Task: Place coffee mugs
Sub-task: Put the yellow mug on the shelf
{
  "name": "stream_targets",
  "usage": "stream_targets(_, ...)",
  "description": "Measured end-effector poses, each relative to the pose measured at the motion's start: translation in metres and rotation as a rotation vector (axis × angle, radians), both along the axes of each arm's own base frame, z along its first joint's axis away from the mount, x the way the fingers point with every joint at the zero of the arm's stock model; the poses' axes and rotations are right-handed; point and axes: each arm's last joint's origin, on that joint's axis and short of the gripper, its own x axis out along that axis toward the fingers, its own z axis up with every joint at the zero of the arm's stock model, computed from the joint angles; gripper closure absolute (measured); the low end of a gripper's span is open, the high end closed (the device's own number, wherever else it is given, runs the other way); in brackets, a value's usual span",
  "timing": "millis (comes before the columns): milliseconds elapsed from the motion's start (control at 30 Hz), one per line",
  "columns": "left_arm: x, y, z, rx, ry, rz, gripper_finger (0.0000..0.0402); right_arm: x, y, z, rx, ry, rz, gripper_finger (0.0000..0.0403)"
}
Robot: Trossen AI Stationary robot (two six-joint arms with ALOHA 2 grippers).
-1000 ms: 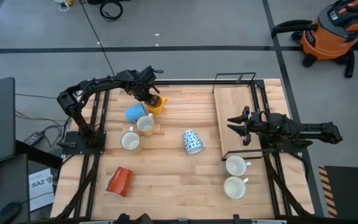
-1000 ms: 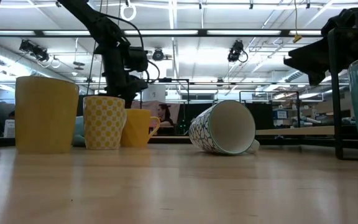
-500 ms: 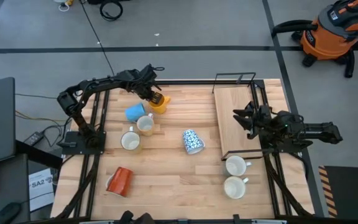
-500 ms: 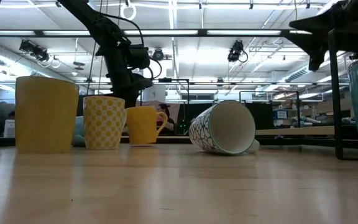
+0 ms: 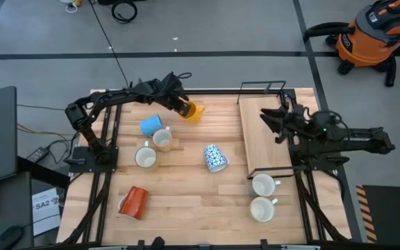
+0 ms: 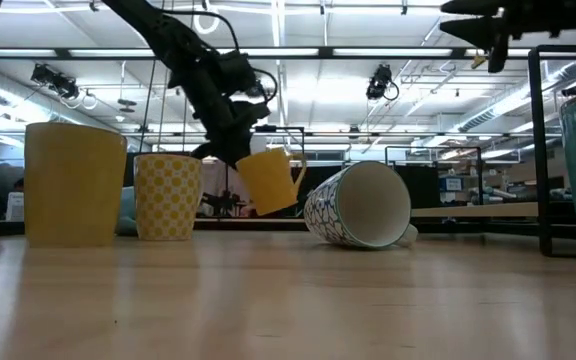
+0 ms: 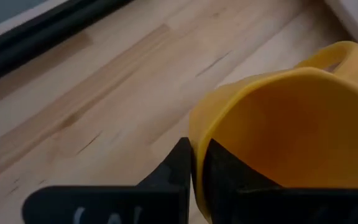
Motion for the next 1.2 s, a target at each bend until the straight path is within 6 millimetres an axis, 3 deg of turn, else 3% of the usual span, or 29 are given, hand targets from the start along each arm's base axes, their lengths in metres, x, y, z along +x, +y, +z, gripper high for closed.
stream_targets(300, 0.022, -0.024, 0.005, 0.046, -0.079, -0.090, 0.0372, 0.059, -0.011, 0.053, 0.024, 0.328, -0.172, 0.0256)
stream_targets(533, 0.032, -0.038, 0.008, 0.066, -0.104, -0.130, 0.0371, 0.121, -0.028, 0.069, 0.040, 0.485, -0.165, 0.0256)
stream_targets(867, 0.037, -0.049, 0.008, 0.109, -0.092, -0.129, 0.0370, 0.188, -0.052, 0.050, 0.074, 0.646, -0.163, 0.0256)
stream_targets(1200, 0.037, -0.048, 0.008, 0.140, -0.074, -0.099, 0.0370, 0.217, -0.072, 0.017, 0.130, 0.790, -0.112, 0.0256)
